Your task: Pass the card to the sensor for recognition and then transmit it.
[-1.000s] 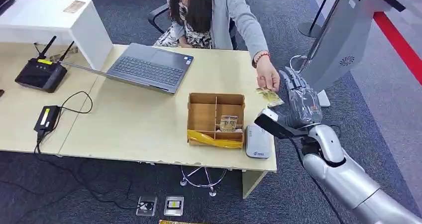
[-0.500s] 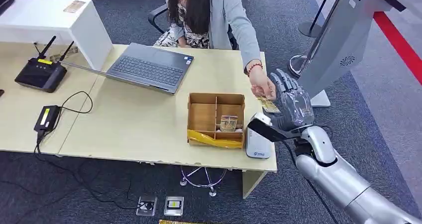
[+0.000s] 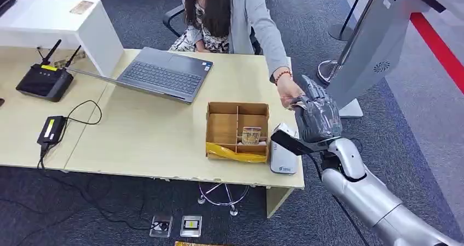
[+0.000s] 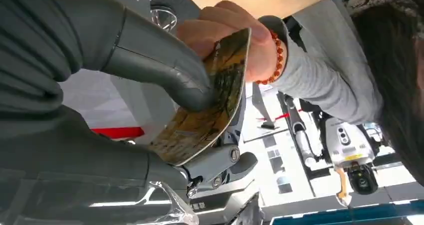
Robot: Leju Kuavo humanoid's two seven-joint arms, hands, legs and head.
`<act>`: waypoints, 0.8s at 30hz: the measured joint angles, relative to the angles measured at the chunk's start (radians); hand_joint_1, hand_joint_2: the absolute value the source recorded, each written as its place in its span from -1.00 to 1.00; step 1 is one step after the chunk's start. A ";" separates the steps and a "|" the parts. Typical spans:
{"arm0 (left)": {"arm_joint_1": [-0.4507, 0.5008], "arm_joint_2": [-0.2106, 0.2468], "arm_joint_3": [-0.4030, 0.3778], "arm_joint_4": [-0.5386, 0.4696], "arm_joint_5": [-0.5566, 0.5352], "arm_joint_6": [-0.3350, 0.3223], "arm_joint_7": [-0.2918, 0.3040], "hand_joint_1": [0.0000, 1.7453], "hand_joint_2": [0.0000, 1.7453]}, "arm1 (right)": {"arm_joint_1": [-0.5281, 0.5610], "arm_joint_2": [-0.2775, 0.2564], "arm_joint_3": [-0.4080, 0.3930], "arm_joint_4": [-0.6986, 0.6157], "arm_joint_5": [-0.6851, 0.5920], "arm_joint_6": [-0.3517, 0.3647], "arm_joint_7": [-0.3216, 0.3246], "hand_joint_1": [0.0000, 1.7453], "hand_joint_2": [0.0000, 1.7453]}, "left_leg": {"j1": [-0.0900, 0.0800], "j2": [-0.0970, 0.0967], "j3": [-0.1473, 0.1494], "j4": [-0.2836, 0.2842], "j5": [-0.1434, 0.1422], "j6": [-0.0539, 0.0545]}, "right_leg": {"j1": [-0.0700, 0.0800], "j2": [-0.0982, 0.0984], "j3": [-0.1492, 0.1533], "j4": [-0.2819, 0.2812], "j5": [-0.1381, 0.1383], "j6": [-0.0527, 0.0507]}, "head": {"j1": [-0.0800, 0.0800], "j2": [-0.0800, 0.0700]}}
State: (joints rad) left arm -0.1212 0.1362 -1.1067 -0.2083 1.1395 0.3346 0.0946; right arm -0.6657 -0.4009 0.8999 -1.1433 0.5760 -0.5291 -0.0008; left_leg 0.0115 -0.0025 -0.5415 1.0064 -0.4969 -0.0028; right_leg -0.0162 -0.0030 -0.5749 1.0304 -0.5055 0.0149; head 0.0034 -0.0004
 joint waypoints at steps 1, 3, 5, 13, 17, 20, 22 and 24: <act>0.000 0.000 0.000 0.000 0.000 0.000 0.000 -1.00 -1.00 | 0.000 0.002 0.000 0.002 -0.003 0.001 0.000 1.00 1.00 | 0.000 0.000 0.000 0.000 0.000 0.000 | 0.000 0.000 0.000 0.000 0.000 0.000 | 0.000 0.000; 0.000 0.000 0.000 0.000 -0.001 0.000 0.000 -1.00 -1.00 | 0.000 0.006 -0.001 0.007 -0.006 0.001 -0.004 1.00 1.00 | 0.000 0.000 0.000 0.000 0.000 0.000 | 0.000 0.000 0.000 0.000 0.000 0.000 | 0.000 0.000; 0.000 0.000 0.000 0.000 -0.001 0.000 0.000 -1.00 -1.00 | 0.000 0.011 -0.002 0.014 -0.007 0.001 -0.006 1.00 1.00 | 0.000 0.000 0.000 0.000 0.000 0.000 | 0.000 0.000 0.000 0.000 0.000 0.000 | 0.000 0.000; 0.000 0.000 -0.001 0.001 0.000 0.003 0.006 -1.00 -1.00 | 0.014 0.016 -0.021 0.036 -0.013 0.000 0.013 1.00 1.00 | 0.000 0.000 0.000 0.000 0.000 0.000 | 0.000 0.000 -0.001 0.000 0.000 0.000 | 0.000 0.000; 0.001 0.000 -0.005 0.001 0.003 0.010 0.014 -1.00 -1.00 | 0.050 0.009 -0.031 0.047 -0.025 -0.005 0.022 1.00 1.00 | 0.000 0.000 0.000 0.000 0.000 0.000 | 0.000 0.000 -0.001 0.000 0.000 0.000 | 0.000 0.000; 0.001 0.000 -0.005 0.001 0.008 0.019 0.022 -1.00 -1.00 | 0.072 -0.003 -0.032 0.052 -0.034 -0.004 0.023 1.00 1.00 | 0.000 0.000 0.000 0.000 0.000 0.000 | 0.000 0.000 -0.001 0.000 0.000 0.000 | 0.000 0.000; 0.001 0.000 -0.005 0.001 0.009 0.021 0.023 -1.00 -1.00 | 0.089 -0.012 -0.032 0.056 -0.037 -0.005 0.027 1.00 1.00 | 0.000 0.000 0.000 0.000 0.000 0.000 | 0.000 0.000 -0.001 0.000 0.000 0.000 | 0.000 0.000; 0.001 0.000 -0.005 0.001 0.009 0.023 0.023 -1.00 -1.00 | 0.105 -0.020 -0.032 0.060 -0.040 -0.005 0.034 1.00 1.00 | 0.000 0.000 0.000 0.000 0.000 0.000 | 0.000 0.000 -0.001 0.000 0.000 0.000 | 0.000 0.000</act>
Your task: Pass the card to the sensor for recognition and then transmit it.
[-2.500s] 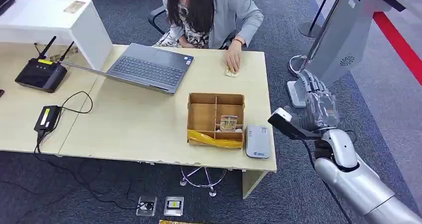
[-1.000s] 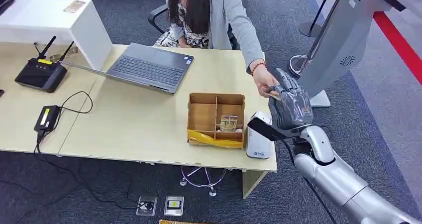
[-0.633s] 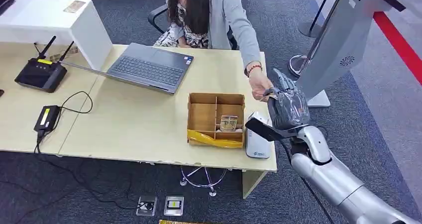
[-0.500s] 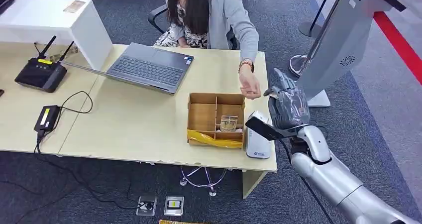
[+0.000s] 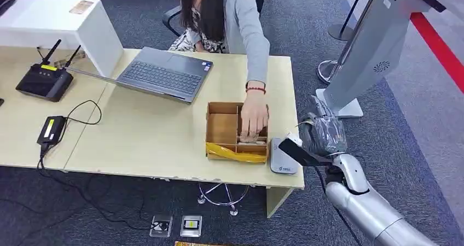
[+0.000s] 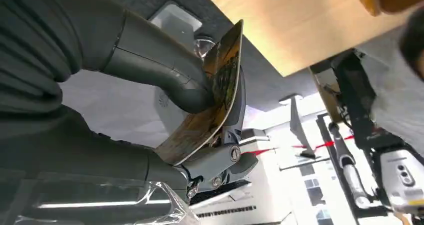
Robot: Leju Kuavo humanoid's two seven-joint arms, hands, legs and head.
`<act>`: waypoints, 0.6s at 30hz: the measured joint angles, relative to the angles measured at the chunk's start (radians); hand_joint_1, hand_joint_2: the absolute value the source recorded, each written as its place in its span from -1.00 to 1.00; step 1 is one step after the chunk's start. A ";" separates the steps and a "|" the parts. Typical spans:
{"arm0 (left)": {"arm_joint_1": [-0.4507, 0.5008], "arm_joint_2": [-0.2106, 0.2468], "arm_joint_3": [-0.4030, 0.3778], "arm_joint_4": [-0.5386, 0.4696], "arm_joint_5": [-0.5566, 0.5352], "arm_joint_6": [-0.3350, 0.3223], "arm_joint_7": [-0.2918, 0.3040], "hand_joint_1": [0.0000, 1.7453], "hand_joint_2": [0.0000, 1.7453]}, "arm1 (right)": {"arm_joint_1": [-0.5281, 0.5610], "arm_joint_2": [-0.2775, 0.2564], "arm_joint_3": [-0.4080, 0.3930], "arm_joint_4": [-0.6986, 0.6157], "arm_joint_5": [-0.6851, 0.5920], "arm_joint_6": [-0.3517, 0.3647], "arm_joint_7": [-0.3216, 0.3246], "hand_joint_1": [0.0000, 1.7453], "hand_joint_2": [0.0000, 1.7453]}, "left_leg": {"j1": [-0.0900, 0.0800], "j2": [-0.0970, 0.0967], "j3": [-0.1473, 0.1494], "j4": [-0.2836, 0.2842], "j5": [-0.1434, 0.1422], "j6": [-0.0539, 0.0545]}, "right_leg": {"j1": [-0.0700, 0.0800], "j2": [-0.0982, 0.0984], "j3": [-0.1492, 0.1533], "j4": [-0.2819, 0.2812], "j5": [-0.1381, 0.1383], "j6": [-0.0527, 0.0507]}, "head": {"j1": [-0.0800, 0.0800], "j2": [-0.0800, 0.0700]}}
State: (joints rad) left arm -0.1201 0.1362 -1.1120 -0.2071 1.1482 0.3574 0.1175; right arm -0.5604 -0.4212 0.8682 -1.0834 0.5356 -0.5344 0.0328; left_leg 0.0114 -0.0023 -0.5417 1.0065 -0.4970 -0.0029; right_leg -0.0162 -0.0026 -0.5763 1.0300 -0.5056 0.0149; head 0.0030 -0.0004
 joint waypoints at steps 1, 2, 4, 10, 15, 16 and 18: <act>0.000 0.000 0.000 0.000 0.000 0.002 0.000 -1.00 -1.00 | 0.007 -0.005 0.000 0.000 -0.003 0.000 0.009 1.00 1.00 | 0.000 0.000 0.000 0.000 0.000 0.000 | 0.000 0.000 0.000 0.000 0.000 0.000 | 0.000 0.000; 0.000 0.000 0.000 0.000 0.000 0.003 0.000 -1.00 -1.00 | 0.014 -0.008 0.001 0.000 -0.005 -0.001 0.014 1.00 1.00 | 0.000 0.000 0.000 0.000 0.000 0.000 | 0.000 0.000 0.000 0.000 0.000 0.000 | 0.000 0.000; 0.000 0.000 0.000 0.000 -0.002 0.003 -0.003 -1.00 -1.00 | 0.031 -0.016 0.005 0.000 -0.009 -0.005 0.023 1.00 1.00 | 0.000 0.000 0.000 0.000 0.000 0.000 | 0.000 0.000 0.000 0.000 0.000 0.000 | 0.000 0.000; 0.000 0.001 -0.002 0.000 -0.013 -0.004 -0.017 -1.00 -1.00 | 0.071 -0.032 0.016 -0.001 -0.010 -0.013 0.047 1.00 1.00 | 0.000 0.000 0.000 0.000 0.000 0.000 | 0.000 0.000 0.000 0.000 0.000 0.000 | 0.000 0.000; 0.000 0.002 -0.003 0.000 -0.024 -0.011 -0.019 -1.00 -1.00 | 0.106 -0.047 0.035 -0.015 -0.021 -0.014 0.071 1.00 1.00 | 0.000 0.000 0.000 0.000 0.000 0.000 | 0.000 0.000 0.000 0.000 0.000 0.000 | 0.000 0.000; 0.000 0.002 -0.003 0.000 -0.024 -0.011 -0.019 -1.00 -1.00 | 0.111 -0.050 0.039 -0.019 -0.022 -0.014 0.074 1.00 1.00 | 0.000 0.000 0.000 0.000 0.000 0.000 | 0.000 0.000 0.000 0.000 0.000 0.000 | 0.000 0.000; 0.000 0.002 -0.004 0.000 -0.027 -0.011 -0.011 -1.00 -1.00 | 0.120 -0.056 0.045 -0.027 -0.022 -0.012 0.078 1.00 1.00 | 0.000 0.000 0.000 0.000 0.000 0.000 | 0.000 0.000 0.000 0.000 0.000 0.000 | 0.000 0.000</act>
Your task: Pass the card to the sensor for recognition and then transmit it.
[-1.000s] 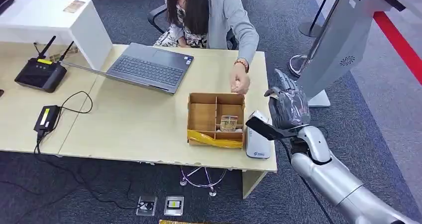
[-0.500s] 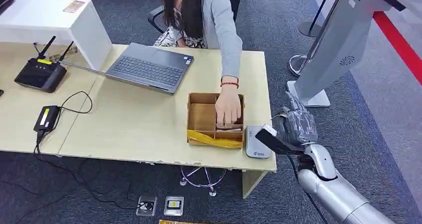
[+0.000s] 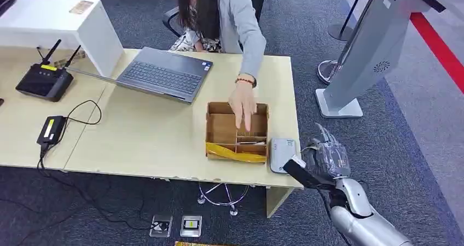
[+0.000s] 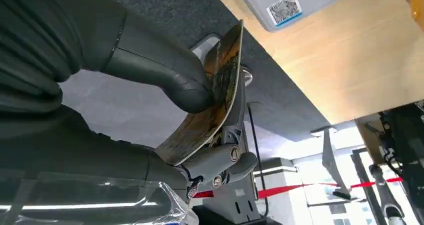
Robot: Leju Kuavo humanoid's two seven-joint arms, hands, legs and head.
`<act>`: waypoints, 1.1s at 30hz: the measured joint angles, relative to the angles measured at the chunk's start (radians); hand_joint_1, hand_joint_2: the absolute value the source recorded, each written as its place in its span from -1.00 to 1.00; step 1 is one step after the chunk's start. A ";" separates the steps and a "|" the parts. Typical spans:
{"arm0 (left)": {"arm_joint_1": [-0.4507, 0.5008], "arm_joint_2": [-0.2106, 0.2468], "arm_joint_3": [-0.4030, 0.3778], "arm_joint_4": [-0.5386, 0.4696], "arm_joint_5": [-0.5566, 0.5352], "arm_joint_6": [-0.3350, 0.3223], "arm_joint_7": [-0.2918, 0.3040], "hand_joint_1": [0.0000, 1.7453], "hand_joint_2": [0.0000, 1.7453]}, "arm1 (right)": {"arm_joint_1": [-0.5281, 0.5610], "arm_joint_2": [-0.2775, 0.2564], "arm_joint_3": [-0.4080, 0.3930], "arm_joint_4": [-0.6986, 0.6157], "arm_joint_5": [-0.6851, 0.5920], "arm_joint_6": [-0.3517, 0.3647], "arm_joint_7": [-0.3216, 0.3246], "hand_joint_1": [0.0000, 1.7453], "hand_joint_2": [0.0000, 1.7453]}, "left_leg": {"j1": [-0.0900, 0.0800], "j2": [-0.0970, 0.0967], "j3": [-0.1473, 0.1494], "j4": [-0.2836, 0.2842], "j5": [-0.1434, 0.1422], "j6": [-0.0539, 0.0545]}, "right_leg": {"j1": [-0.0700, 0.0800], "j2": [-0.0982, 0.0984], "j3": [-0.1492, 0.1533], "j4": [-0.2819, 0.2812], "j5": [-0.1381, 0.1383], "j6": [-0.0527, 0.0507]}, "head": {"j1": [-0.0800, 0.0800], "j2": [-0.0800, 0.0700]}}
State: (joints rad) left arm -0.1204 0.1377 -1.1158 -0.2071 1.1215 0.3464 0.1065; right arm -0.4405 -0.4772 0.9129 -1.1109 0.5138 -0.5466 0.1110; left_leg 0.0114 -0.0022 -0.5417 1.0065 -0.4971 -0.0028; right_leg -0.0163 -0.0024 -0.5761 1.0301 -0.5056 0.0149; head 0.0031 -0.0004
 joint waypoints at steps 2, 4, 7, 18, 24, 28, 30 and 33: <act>0.000 0.000 -0.003 0.000 -0.001 0.000 0.010 -1.00 -1.00 | 0.009 -0.002 0.007 -0.011 0.005 0.002 0.002 1.00 1.00 | 0.000 0.000 0.000 0.000 0.000 0.000 | 0.000 0.000 0.000 0.000 0.000 0.000 | 0.000 0.000; 0.000 0.000 -0.008 0.000 -0.003 0.000 0.019 -1.00 -1.00 | 0.016 -0.004 0.015 -0.027 0.029 0.005 0.007 1.00 1.00 | 0.000 0.000 0.000 0.000 0.000 0.000 | 0.000 0.000 0.000 0.000 0.000 0.000 | 0.000 0.000; 0.000 0.000 -0.010 0.000 -0.004 0.000 0.022 -1.00 -1.00 | 0.022 -0.005 0.029 -0.053 0.056 0.006 0.018 1.00 1.00 | 0.000 0.000 0.000 0.000 0.000 0.000 | 0.000 0.000 0.000 0.000 0.000 0.000 | 0.000 0.000; -0.001 0.000 -0.016 0.000 -0.014 -0.006 0.016 -1.00 -1.00 | 0.019 -0.003 0.078 -0.095 0.053 0.029 0.011 1.00 1.00 | 0.000 0.000 0.000 0.000 0.000 0.000 | 0.000 0.000 0.000 0.000 0.000 0.000 | 0.000 0.000; -0.001 0.000 -0.016 0.000 -0.014 -0.011 0.013 -1.00 -1.00 | 0.003 0.010 0.098 -0.095 0.053 0.043 0.002 1.00 1.00 | 0.000 0.000 0.000 0.000 0.000 0.000 | 0.000 0.000 0.000 0.000 0.000 0.000 | 0.000 0.000; -0.002 0.000 -0.016 0.000 -0.014 -0.010 0.026 -1.00 -1.00 | -0.004 0.015 0.108 -0.094 0.052 0.052 -0.001 1.00 1.00 | 0.000 0.000 0.000 0.000 0.000 0.000 | 0.000 0.000 0.000 0.000 0.000 0.000 | 0.000 0.000; -0.002 0.000 -0.017 0.000 -0.015 -0.010 0.036 -1.00 -1.00 | -0.010 0.019 0.110 -0.092 0.057 0.066 -0.005 1.00 1.00 | 0.000 0.000 0.000 0.000 0.000 0.000 | 0.000 0.000 0.000 0.000 0.000 0.000 | 0.000 0.000; -0.002 0.000 -0.022 0.000 -0.022 -0.013 0.039 -1.00 -1.00 | -0.024 0.024 0.113 -0.087 0.062 0.089 -0.003 1.00 1.00 | 0.000 0.000 0.000 0.000 0.000 0.000 | 0.000 0.000 0.000 0.000 0.000 0.000 | 0.000 0.000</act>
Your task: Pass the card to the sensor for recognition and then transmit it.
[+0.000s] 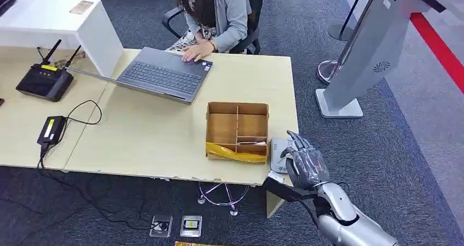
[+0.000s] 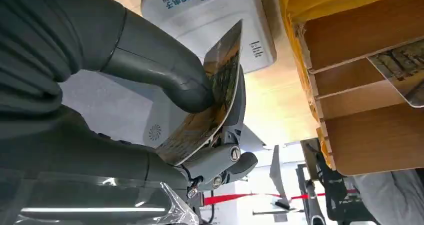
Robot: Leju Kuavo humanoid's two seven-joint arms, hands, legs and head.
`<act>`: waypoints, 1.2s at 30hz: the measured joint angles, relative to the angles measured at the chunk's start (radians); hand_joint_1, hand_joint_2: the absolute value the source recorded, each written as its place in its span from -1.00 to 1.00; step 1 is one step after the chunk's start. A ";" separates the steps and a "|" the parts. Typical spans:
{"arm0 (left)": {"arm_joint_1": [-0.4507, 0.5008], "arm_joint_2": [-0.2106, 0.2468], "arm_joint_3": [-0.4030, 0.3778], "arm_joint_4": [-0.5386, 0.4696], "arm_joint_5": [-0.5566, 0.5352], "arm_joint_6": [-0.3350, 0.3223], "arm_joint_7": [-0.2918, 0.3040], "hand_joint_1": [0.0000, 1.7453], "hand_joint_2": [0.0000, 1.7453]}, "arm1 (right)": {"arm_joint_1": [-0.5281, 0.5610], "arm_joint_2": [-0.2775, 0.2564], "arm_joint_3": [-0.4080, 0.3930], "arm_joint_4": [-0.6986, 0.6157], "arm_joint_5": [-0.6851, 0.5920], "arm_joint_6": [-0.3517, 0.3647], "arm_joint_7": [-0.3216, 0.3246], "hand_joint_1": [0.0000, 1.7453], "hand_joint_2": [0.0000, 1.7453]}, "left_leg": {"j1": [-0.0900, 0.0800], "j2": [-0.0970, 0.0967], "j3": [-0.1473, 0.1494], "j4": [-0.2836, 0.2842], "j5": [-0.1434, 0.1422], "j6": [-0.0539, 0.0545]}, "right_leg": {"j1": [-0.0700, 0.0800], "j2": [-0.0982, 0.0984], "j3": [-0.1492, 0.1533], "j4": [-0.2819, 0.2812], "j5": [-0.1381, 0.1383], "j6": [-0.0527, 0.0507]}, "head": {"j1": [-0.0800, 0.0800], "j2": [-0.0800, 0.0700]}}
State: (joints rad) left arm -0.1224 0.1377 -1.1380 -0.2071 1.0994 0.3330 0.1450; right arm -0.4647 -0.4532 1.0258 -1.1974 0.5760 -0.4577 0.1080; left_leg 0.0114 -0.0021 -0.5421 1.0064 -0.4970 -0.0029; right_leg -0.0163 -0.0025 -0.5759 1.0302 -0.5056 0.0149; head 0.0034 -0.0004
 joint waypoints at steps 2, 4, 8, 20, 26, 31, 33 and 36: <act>0.000 0.000 -0.003 0.000 -0.004 -0.005 -0.008 -1.00 -1.00 | -0.010 0.003 0.000 0.004 0.005 0.006 0.005 1.00 1.00 | 0.000 0.000 0.000 0.000 0.000 0.000 | 0.000 0.000 0.000 0.000 0.000 0.000 | 0.000 0.000; 0.000 0.000 -0.012 0.000 -0.012 -0.011 -0.017 -1.00 -1.00 | -0.019 0.006 0.001 0.010 0.028 0.012 0.010 1.00 1.00 | 0.000 0.000 0.000 0.000 0.000 0.000 | 0.000 0.000 0.000 0.000 0.000 0.000 | 0.000 0.000; 0.000 0.000 -0.018 0.000 -0.013 -0.018 -0.023 -1.00 -1.00 | -0.034 0.014 0.000 0.036 0.009 0.029 0.003 1.00 1.00 | 0.000 0.000 0.000 0.000 0.000 0.000 | 0.000 0.000 0.000 0.000 0.000 0.000 | 0.000 0.000; -0.002 0.003 -0.026 0.000 -0.016 -0.025 -0.015 -1.00 -1.00 | -0.074 0.039 -0.008 0.116 -0.008 0.049 -0.010 1.00 1.00 | 0.000 0.000 0.000 0.000 0.000 0.000 | 0.000 0.000 0.000 0.000 0.000 0.000 | 0.000 0.000; -0.002 0.005 -0.033 0.000 -0.013 -0.019 -0.015 -1.00 -1.00 | -0.084 0.072 -0.008 0.176 -0.032 0.064 -0.047 1.00 1.00 | 0.000 0.000 0.000 0.000 0.000 0.000 | 0.000 0.000 0.000 0.000 0.000 0.000 | 0.000 0.000; -0.002 0.004 -0.036 0.000 -0.013 -0.017 -0.013 -1.00 -1.00 | -0.096 0.106 -0.008 0.233 -0.054 0.067 -0.073 1.00 1.00 | 0.000 0.000 0.000 0.000 0.000 0.000 | 0.000 0.000 0.000 0.000 0.000 0.000 | 0.000 0.000; -0.002 0.003 -0.036 0.000 -0.013 -0.016 -0.012 -1.00 -1.00 | -0.101 0.118 -0.008 0.257 -0.059 0.067 -0.079 1.00 1.00 | 0.000 0.000 0.000 0.000 0.000 0.000 | 0.000 0.000 0.000 0.000 0.000 0.000 | 0.000 0.000; -0.002 0.003 -0.036 0.000 -0.012 -0.009 -0.009 -1.00 -1.00 | -0.110 0.131 -0.008 0.285 -0.073 0.066 -0.102 1.00 1.00 | 0.000 0.000 0.000 0.000 0.000 0.000 | 0.000 0.001 0.000 0.000 0.000 0.000 | 0.000 0.000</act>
State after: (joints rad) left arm -0.1247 0.1404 -1.1742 -0.2071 1.0872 0.3242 0.1361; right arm -0.5745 -0.3224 1.0178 -0.9126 0.5028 -0.3922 0.0061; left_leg 0.0115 -0.0016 -0.5416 1.0063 -0.4970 -0.0029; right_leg -0.0162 -0.0015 -0.5756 1.0303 -0.5056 0.0149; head 0.0034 -0.0004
